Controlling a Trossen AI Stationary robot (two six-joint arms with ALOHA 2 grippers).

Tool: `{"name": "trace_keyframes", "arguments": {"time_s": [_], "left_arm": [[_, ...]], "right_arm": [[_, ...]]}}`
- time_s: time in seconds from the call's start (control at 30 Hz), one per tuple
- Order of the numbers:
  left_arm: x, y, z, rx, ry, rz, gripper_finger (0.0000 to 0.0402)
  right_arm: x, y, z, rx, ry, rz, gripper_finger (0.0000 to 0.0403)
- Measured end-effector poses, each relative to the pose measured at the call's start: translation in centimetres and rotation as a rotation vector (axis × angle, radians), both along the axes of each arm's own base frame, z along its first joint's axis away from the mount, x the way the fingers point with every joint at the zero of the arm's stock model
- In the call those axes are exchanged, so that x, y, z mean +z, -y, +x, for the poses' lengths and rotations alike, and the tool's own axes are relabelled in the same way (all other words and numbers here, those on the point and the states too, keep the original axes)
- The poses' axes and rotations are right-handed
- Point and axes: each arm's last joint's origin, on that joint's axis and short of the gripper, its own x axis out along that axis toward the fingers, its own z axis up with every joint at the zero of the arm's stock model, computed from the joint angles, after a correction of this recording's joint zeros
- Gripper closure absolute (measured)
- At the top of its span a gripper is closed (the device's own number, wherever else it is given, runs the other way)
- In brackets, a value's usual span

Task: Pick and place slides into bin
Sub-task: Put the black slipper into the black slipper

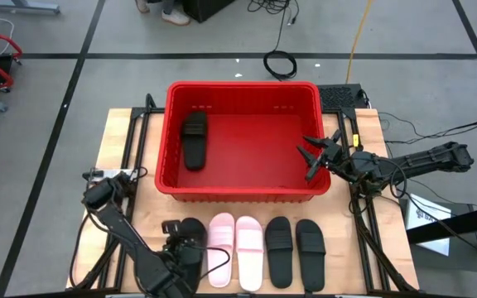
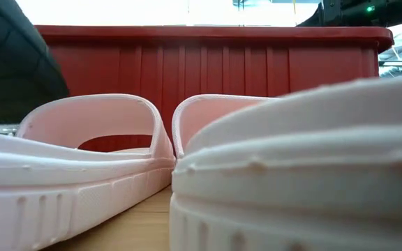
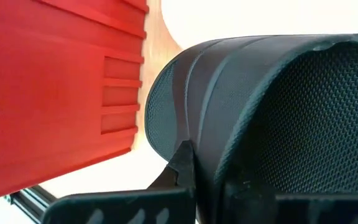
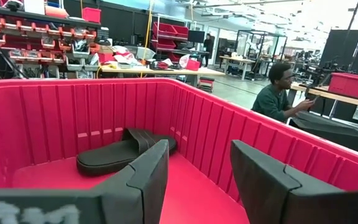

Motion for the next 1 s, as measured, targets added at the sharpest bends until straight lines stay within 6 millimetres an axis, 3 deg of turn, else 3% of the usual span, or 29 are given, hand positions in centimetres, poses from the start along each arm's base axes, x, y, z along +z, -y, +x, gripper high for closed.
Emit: {"name": "trace_keyframes", "arguments": {"time_s": [0.43, 1.0], "left_arm": [[5.4, -2.2, -1.3, -0.080, 0.199, 0.004, 0.0393], [10.8, -5.3, -3.2, -0.207, 0.416, 0.107, 0.0396]], "right_arm": [[0.0, 0.0, 0.0, 0.000, -0.002, 0.000, 0.0238], [-0.2, 0.0, 0.0, 0.000, -0.020, 0.003, 0.0238]]}}
